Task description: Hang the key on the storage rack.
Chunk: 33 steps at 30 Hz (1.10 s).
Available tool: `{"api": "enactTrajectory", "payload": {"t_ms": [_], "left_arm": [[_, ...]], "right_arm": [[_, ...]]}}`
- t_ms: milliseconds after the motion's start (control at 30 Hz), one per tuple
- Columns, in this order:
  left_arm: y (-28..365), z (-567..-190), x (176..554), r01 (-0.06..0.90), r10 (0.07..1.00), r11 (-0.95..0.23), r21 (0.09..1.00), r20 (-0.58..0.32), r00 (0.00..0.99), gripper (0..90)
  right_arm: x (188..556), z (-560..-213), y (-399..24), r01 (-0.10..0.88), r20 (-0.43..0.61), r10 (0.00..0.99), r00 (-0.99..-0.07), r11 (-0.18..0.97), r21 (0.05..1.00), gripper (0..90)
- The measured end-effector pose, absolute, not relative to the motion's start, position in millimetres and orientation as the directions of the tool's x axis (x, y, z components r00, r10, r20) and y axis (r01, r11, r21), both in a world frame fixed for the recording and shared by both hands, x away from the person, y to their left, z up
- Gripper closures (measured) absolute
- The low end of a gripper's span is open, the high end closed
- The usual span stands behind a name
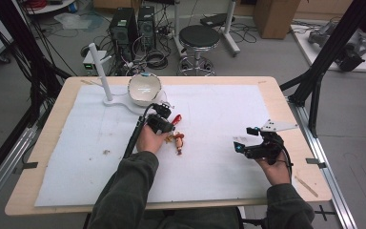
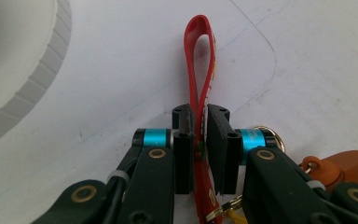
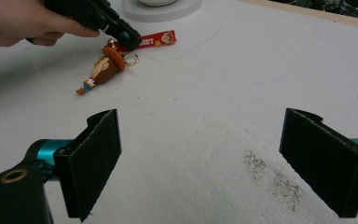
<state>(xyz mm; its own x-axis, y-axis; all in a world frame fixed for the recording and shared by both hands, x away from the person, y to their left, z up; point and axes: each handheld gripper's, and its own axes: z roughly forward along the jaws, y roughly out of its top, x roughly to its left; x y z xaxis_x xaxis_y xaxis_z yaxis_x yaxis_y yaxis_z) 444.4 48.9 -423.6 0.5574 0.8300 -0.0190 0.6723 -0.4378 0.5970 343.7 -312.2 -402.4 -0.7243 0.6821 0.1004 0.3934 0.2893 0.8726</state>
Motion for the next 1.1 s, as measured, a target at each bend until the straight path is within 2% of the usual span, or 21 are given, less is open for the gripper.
{"api": "enactTrajectory", "payload": {"t_ms": [233, 633, 1100], "left_arm": [[47.4, -423.4, 444.8, 0.663, 0.824, -0.446, 0.602, -0.013, 0.566, 86.1], [58.0, -415.5, 430.4, 0.585, 0.803, -0.449, 0.675, 0.018, 0.595, 86.4], [88.6, -395.8, 395.6, 0.404, 0.801, -0.381, 0.832, 0.078, 0.594, 86.4]], "right_arm": [[344.2, -402.3, -313.7, 0.393, 0.103, 0.681, -0.725, 0.286, 0.874, 11.9], [343.2, -401.9, -314.9, 0.395, 0.105, 0.684, -0.722, 0.283, 0.874, 11.9], [342.5, -401.9, -313.2, 0.391, 0.094, 0.689, -0.718, 0.289, 0.874, 11.9]]}}
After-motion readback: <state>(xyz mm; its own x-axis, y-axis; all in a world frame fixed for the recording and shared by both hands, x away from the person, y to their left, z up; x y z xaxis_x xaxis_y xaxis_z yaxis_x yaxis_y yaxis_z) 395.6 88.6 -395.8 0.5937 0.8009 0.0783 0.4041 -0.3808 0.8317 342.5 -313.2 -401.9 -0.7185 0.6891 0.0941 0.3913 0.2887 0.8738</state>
